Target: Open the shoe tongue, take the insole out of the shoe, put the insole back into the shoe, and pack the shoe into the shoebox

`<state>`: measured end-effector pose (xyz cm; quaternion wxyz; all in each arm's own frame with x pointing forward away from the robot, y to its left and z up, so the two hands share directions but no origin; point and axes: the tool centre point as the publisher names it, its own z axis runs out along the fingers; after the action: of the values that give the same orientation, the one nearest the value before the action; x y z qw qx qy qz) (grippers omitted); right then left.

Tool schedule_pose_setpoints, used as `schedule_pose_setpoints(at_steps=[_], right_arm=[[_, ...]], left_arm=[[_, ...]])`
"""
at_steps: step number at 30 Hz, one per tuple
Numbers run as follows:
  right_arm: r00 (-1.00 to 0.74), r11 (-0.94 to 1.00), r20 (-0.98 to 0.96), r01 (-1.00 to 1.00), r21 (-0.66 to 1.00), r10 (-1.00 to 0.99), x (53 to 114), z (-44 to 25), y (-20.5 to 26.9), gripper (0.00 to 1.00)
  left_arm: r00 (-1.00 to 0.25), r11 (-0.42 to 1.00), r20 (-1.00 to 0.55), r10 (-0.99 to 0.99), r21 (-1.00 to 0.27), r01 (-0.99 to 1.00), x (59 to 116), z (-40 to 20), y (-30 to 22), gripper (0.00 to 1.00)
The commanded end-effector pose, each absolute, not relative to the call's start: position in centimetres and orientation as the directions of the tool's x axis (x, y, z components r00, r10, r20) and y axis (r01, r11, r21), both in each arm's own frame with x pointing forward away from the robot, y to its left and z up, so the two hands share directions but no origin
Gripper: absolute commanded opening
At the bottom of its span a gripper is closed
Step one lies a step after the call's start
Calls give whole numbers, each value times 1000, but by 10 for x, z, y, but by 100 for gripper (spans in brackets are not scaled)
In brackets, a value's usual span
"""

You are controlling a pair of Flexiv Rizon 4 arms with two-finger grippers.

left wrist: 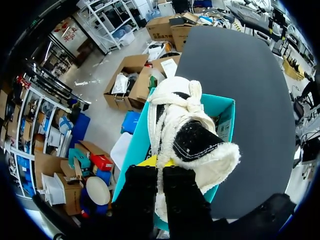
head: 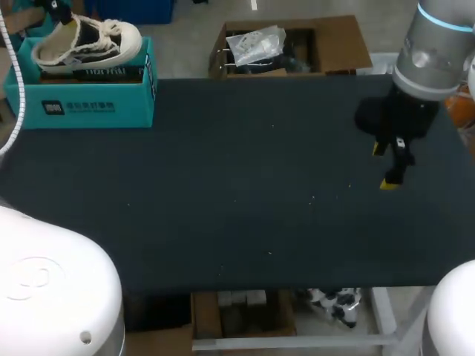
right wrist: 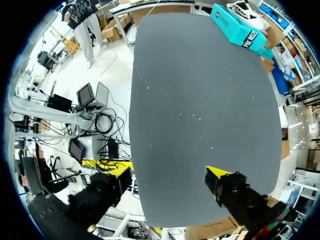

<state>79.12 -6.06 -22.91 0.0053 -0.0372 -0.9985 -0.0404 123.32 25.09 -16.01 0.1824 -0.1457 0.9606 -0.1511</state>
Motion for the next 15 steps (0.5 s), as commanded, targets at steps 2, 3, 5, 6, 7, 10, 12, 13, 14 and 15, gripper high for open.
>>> schedule_pose_setpoints(at_steps=[2, 3, 5, 6, 7, 10, 12, 13, 14, 15], right_arm=[[-997, 994, 15, 75, 80, 74, 791, -228, -61, 100], [-997, 994, 15, 75, 80, 74, 791, -228, -61, 100], [-997, 994, 15, 75, 80, 74, 791, -228, -61, 100], [-997, 994, 15, 75, 80, 74, 791, -228, -61, 100], [-997, 994, 15, 75, 80, 74, 791, -228, -61, 100], [-997, 994, 15, 75, 80, 74, 791, -228, -61, 100], [-997, 994, 15, 75, 80, 74, 791, -228, -61, 100], [-997, 994, 15, 75, 80, 74, 791, -228, -61, 100], [-997, 994, 15, 75, 80, 74, 791, -228, -61, 100], [-997, 994, 15, 75, 80, 74, 791, -228, -61, 100]], left_arm=[[-931, 916, -220, -291, -345, -205, 1251, -189, 262, 0], [-934, 918, -212, -287, -340, -205, 1252, -195, 263, 0], [-945, 925, -194, -264, -328, -191, 1254, -207, 265, 0], [-952, 926, -176, -252, -330, -184, 1255, -212, 266, 0], [-955, 929, -169, -242, -326, -178, 1255, -217, 267, 0], [-971, 938, -136, -195, -317, -144, 1254, -235, 268, 0], [-979, 943, -117, -170, -307, -127, 1252, -243, 269, 0], [-982, 947, -104, -155, -298, -118, 1251, -249, 269, 0], [-985, 949, -86, -150, -291, -119, 1252, -255, 269, 0], [-987, 949, -66, -148, -290, -123, 1254, -260, 269, 0]])
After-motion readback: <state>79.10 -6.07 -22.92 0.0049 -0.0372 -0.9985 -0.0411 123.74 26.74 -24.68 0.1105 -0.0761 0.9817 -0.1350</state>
